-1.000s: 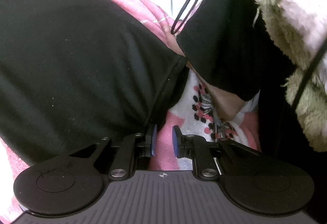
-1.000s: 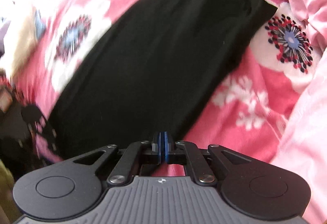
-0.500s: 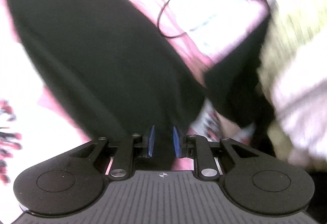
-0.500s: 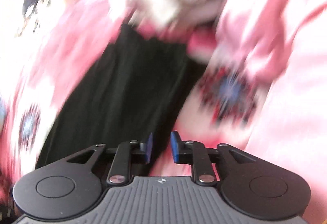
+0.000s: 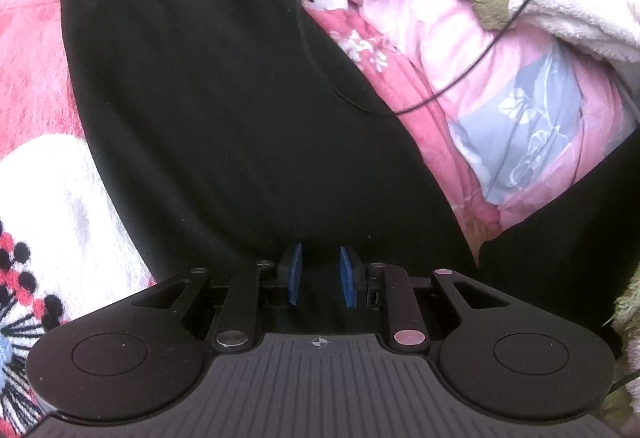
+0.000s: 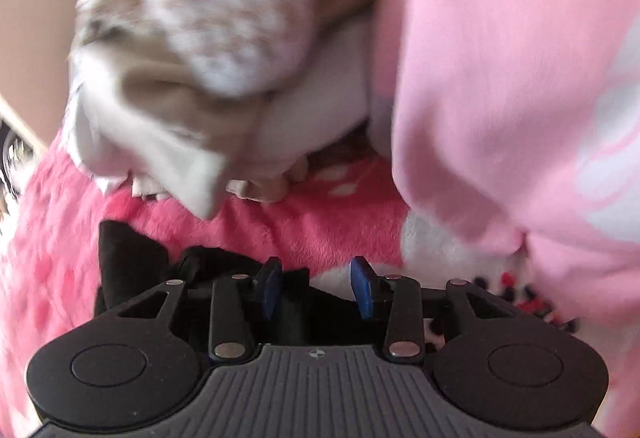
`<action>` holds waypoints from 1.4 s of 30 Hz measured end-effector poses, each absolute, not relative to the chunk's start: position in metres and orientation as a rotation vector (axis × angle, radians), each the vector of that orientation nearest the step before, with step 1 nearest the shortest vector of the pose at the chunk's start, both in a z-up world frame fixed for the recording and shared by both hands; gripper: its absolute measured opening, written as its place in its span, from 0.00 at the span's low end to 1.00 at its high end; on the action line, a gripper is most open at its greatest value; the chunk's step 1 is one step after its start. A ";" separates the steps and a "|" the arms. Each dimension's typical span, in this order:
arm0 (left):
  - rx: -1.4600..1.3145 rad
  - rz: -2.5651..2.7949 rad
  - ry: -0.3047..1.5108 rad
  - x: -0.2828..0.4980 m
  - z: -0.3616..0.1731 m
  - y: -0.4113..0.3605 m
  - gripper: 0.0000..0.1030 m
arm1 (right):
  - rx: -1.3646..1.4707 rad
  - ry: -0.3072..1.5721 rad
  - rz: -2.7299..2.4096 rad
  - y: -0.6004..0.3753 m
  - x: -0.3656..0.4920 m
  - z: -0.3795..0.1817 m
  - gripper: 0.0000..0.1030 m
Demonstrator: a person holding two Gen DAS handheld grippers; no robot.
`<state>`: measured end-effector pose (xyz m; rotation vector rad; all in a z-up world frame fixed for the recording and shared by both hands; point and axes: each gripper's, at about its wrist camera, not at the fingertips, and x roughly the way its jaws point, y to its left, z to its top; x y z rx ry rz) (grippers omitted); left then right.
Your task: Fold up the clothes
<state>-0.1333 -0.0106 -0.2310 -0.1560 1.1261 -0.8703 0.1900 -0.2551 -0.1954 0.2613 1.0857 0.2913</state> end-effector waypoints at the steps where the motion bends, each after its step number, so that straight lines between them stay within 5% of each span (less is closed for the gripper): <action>1: -0.165 -0.872 1.126 -0.136 -0.231 -0.010 0.20 | 0.287 1.090 0.306 -0.257 0.190 -0.196 0.37; 4: -0.189 -0.880 1.124 -0.143 -0.234 -0.005 0.20 | 0.351 1.098 0.352 -0.262 0.189 -0.195 0.19; 7: -0.225 -0.890 1.128 -0.140 -0.238 -0.003 0.20 | 0.393 1.105 0.365 -0.269 0.186 -0.192 0.19; 10: -0.256 -0.899 1.136 -0.137 -0.240 0.001 0.20 | 0.412 1.101 0.338 -0.277 0.184 -0.185 0.26; 12: -0.270 -0.904 1.139 -0.135 -0.242 0.001 0.20 | 0.428 1.094 0.312 -0.281 0.185 -0.183 0.46; 16: -0.277 -0.911 1.137 -0.134 -0.243 0.001 0.20 | 0.445 1.125 0.328 -0.281 0.192 -0.194 0.47; 19: -0.280 -0.910 1.131 -0.135 -0.242 0.003 0.20 | 0.414 1.110 0.364 -0.277 0.190 -0.193 0.38; 22: -0.271 -0.905 1.125 -0.136 -0.240 0.001 0.20 | 0.360 1.044 0.411 -0.269 0.183 -0.184 0.02; 32: -0.273 -0.889 1.118 -0.137 -0.240 -0.001 0.20 | 0.233 0.849 0.295 -0.284 0.151 -0.154 0.02; 42: -0.240 -0.884 1.107 -0.138 -0.238 -0.004 0.20 | 0.170 0.925 0.222 -0.293 0.171 -0.190 0.05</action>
